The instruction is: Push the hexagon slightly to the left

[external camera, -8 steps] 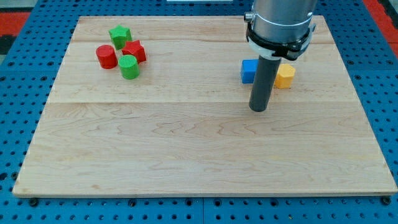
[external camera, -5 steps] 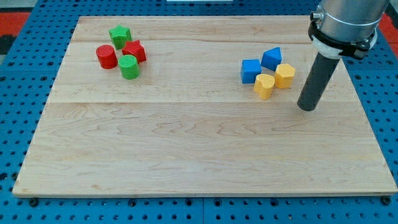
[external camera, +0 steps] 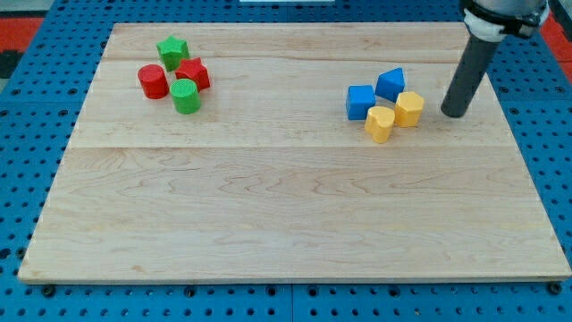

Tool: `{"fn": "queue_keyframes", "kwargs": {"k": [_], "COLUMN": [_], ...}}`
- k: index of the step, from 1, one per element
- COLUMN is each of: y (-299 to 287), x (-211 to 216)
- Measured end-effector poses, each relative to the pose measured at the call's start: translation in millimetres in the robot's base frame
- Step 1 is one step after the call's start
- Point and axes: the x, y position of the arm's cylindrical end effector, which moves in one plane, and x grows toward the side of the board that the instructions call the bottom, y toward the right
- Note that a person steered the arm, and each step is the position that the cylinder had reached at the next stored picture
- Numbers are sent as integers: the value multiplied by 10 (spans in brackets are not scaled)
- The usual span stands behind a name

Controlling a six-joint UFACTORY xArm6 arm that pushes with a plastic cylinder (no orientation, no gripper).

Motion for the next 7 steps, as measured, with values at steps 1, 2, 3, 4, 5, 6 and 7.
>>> {"fn": "queue_keyframes", "kwargs": {"k": [1, 2, 3, 4, 5, 6, 7], "y": [0, -222, -470, -513, -805, -808, -1003], "x": [-36, -8, 108, 108, 124, 124, 162]}}
